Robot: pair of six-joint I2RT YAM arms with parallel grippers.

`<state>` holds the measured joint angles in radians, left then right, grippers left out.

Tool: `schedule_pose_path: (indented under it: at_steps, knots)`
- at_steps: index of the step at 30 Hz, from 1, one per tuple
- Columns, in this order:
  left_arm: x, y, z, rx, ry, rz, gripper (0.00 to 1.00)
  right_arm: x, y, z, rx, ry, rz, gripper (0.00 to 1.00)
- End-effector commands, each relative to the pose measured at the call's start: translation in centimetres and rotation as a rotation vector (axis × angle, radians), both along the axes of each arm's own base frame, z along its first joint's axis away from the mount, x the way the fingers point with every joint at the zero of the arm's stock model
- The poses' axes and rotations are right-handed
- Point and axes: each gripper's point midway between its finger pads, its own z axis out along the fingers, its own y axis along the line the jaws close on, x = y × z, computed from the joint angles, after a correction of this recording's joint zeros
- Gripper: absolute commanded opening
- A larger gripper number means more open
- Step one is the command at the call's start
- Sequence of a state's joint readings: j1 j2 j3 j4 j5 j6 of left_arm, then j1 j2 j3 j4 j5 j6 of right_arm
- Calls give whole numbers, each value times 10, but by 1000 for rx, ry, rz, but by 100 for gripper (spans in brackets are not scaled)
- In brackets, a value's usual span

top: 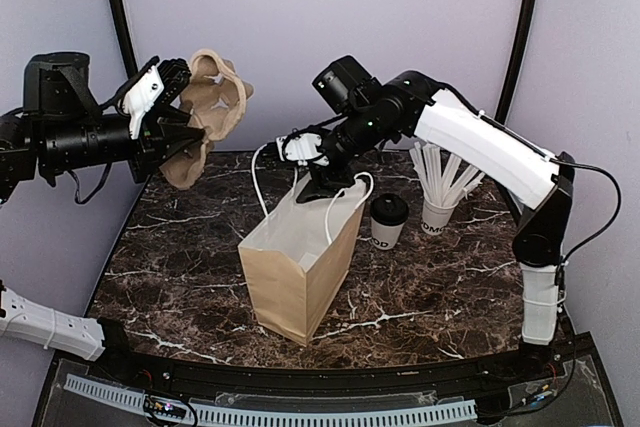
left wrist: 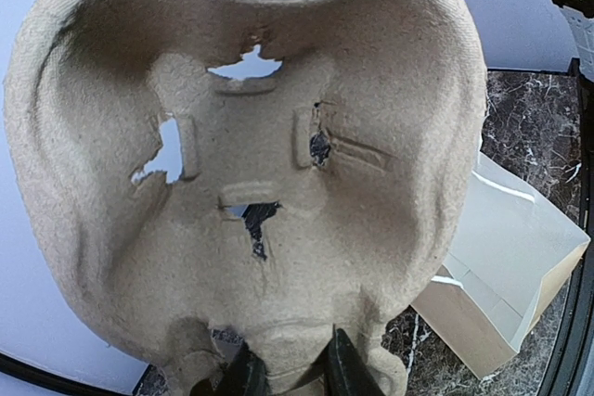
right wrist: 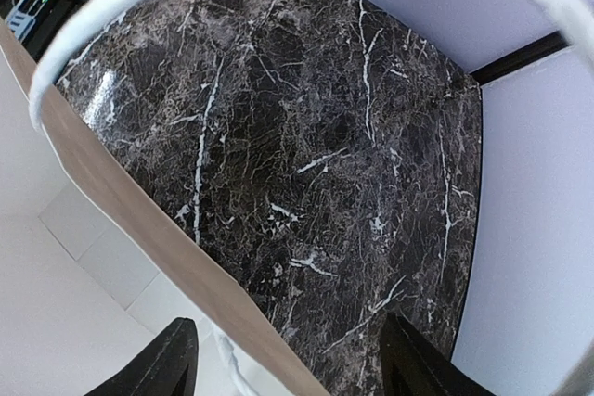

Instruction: Pack the takeout coffee

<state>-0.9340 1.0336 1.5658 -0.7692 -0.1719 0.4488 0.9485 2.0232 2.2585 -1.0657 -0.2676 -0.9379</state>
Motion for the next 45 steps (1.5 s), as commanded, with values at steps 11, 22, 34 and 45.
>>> schedule_pose_path:
  at_steps: [11, 22, 34, 45]
  knots:
    - [-1, -5, 5, -51, -13, -19, 23, -11, 2, -10, -44, -21, 143, 10]
    - [-3, -19, 0, -72, 39, -63, 23, 66, 4, 32, 124, -104, -377, 0]
    - [-10, -21, 16, -166, -5, -102, 24, 23, -10, 22, 120, 177, -435, 0]
    - [-31, -61, 22, -307, -5, -334, 23, 41, -14, 45, 202, 135, -535, 0]
